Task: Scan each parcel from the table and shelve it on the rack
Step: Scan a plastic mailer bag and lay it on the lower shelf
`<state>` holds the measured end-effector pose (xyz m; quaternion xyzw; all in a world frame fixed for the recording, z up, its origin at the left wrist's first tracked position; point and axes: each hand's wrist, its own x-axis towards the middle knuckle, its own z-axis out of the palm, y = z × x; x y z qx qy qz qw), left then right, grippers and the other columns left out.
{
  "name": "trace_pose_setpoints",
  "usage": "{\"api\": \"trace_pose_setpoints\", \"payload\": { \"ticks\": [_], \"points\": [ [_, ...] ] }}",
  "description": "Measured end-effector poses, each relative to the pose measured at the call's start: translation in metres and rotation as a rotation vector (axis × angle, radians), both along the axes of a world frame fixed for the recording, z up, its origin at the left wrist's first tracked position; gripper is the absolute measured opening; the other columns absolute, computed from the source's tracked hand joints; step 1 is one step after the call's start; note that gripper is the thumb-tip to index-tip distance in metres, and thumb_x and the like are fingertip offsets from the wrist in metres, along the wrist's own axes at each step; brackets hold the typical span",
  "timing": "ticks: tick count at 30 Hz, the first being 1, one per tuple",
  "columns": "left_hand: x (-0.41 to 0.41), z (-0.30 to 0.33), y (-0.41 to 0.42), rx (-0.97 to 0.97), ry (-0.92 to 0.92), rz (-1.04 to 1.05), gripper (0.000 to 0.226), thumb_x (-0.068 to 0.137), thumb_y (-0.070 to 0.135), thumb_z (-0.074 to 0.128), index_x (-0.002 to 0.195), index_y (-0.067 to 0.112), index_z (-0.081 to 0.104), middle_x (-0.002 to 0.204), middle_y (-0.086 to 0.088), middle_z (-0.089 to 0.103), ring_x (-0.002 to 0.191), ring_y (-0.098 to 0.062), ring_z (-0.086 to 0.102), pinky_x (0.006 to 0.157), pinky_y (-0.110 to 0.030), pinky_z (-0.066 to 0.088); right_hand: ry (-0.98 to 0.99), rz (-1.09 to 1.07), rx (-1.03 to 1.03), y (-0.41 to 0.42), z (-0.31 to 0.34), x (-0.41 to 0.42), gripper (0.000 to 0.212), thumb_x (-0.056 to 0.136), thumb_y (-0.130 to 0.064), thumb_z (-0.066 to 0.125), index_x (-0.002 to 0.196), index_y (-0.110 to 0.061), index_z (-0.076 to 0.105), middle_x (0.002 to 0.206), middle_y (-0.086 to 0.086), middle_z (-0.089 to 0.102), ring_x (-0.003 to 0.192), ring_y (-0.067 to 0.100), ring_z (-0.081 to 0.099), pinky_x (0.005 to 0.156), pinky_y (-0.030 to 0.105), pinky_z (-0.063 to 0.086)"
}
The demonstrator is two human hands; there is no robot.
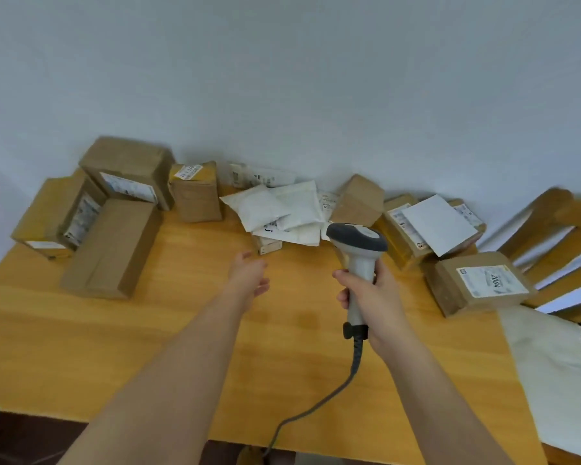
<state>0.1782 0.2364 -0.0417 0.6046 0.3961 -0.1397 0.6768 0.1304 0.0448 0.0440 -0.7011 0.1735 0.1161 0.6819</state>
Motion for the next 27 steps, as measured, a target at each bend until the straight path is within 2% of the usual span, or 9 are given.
{"api": "trace_pose_setpoints", "payload": {
  "ticks": [6,9,12,15,17,20,23,25,27],
  "points": [
    [0.065,-0.011,0.008,-0.004,-0.051,0.153,0.051,0.095,0.003,0.047,0.136,0.033,0.048,0.109,0.001,0.050,0.093,-0.021,0.055,0.087,-0.037,0.054,0.101,0.124,-0.015,-0.001,-0.040,0.068,0.022,0.089,-0.010,0.070,0.105,-0.018,0.057,0.087,0.008,0.059,0.056,0.011,0.056,0.055,0.024,0.051],
    [0.088,-0.021,0.014,-0.033,-0.040,0.177,0.052,0.096,0.006,0.044,0.141,0.032,0.043,0.120,0.001,0.045,0.098,-0.023,0.057,0.087,-0.038,0.054,0.127,0.172,-0.024,0.001,-0.058,0.092,0.025,0.089,-0.011,0.070,0.110,-0.018,0.057,0.090,0.009,0.061,0.057,0.013,0.056,0.056,0.024,0.051],
    [0.098,-0.031,0.016,-0.100,-0.029,0.197,0.048,0.098,0.008,0.045,0.143,0.023,0.042,0.120,-0.003,0.052,0.107,-0.023,0.059,0.087,-0.035,0.053,0.154,0.224,-0.037,0.003,-0.069,0.108,0.024,0.089,-0.012,0.070,0.108,-0.020,0.057,0.086,0.008,0.061,0.056,0.012,0.057,0.060,0.027,0.053],
    [0.092,-0.034,0.012,-0.242,-0.130,0.322,0.035,0.100,0.008,0.049,0.135,0.008,0.047,0.110,-0.001,0.058,0.100,-0.014,0.059,0.087,-0.024,0.049,0.172,0.260,-0.062,0.007,-0.074,0.115,0.024,0.088,-0.013,0.070,0.108,-0.019,0.058,0.089,0.007,0.065,0.056,0.011,0.058,0.064,0.030,0.055],
    [0.080,-0.038,0.012,-0.207,-0.185,0.445,0.030,0.097,0.007,0.057,0.127,0.003,0.054,0.113,-0.002,0.061,0.097,-0.011,0.060,0.084,-0.019,0.049,0.176,0.281,-0.063,0.010,-0.074,0.115,0.024,0.088,-0.012,0.070,0.108,-0.019,0.058,0.089,0.008,0.066,0.056,0.011,0.059,0.063,0.030,0.054],
    [0.047,-0.047,0.019,0.157,-0.148,0.644,0.020,0.086,0.007,0.071,0.106,0.005,0.068,0.103,-0.003,0.067,0.095,-0.016,0.065,0.076,-0.019,0.053,0.180,0.309,-0.045,0.019,-0.070,0.111,0.023,0.088,-0.013,0.070,0.105,-0.023,0.058,0.087,0.008,0.065,0.058,0.012,0.059,0.062,0.028,0.053],
    [0.003,-0.047,0.029,0.616,-0.177,0.635,0.027,0.084,0.001,0.064,0.110,0.005,0.060,0.088,0.004,0.058,0.084,-0.016,0.059,0.063,-0.012,0.043,0.179,0.345,-0.050,0.029,-0.062,0.103,0.020,0.089,-0.013,0.069,0.103,-0.023,0.058,0.086,0.008,0.064,0.056,0.011,0.058,0.058,0.024,0.051],
    [-0.029,-0.052,0.039,0.853,-0.193,0.429,0.038,0.084,-0.005,0.057,0.119,0.009,0.053,0.089,0.001,0.054,0.081,-0.016,0.053,0.064,-0.022,0.042,0.181,0.379,-0.052,0.037,-0.056,0.095,0.019,0.089,-0.012,0.068,0.103,-0.020,0.058,0.085,0.008,0.062,0.052,0.010,0.056,0.054,0.022,0.049],
    [-0.063,-0.068,0.048,1.082,-0.162,0.028,0.043,0.082,-0.011,0.054,0.119,0.013,0.057,0.100,-0.004,0.053,0.096,-0.022,0.051,0.064,-0.037,0.043,0.184,0.403,-0.045,0.046,-0.053,0.086,0.019,0.089,-0.011,0.068,0.102,-0.020,0.058,0.085,0.009,0.061,0.051,0.009,0.055,0.053,0.023,0.050]
  ]
}}
